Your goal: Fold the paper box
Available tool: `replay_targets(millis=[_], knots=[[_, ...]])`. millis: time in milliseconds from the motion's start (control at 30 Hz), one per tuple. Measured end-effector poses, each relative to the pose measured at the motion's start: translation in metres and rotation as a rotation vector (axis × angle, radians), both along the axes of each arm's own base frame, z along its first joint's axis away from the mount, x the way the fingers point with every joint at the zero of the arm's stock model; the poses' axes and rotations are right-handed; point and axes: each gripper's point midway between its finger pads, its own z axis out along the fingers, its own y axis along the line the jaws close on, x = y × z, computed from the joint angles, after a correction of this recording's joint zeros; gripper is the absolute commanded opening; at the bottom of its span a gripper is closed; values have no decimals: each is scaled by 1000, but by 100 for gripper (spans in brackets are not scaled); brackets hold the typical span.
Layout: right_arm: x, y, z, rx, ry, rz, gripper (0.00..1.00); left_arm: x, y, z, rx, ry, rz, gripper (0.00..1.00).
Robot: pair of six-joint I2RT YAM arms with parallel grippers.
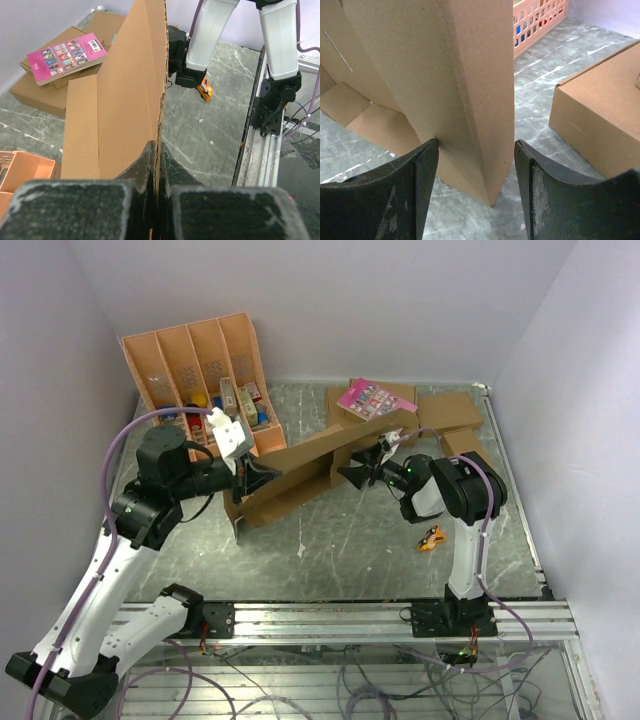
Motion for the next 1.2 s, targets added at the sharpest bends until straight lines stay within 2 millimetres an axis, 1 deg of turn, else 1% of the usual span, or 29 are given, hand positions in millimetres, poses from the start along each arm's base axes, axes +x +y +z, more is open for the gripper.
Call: replay_targets(millis=[33,333,433,500,567,667,767,967,1000,1100,1133,1200], knots=[[2,1,1,1,-5,0,59,2,0,0,1,0,4,7],[10,12,-1,5,-17,7,32,15,-1,-3,-1,12,34,7],[15,11,-2,6,-21,-8,22,20,3,-1,-12,19,57,7],[18,11,-2,7,-23,-16,16,24,7,0,-25,24,73,7],[21,10,-2,8,-27,-29,14,29,12,1,-40,30,87,7],[24,10,-1,11,-30,-36,12,35,19,2,-59,38,106,7],[25,10,-1,11,-32,-37,8,36,19,2,-70,47,105,7],[23,9,1,-3,-55,-39,2,40,22,3,-94,75,133,7],[20,8,2,-10,-56,-40,0,42,23,4,-99,81,144,8],[15,5,11,-55,-55,-36,0,46,27,11,-115,87,188,19],[15,4,16,-80,-51,-34,0,49,30,16,-125,85,216,23],[12,3,36,-129,-66,-21,0,52,35,22,-138,79,264,33]])
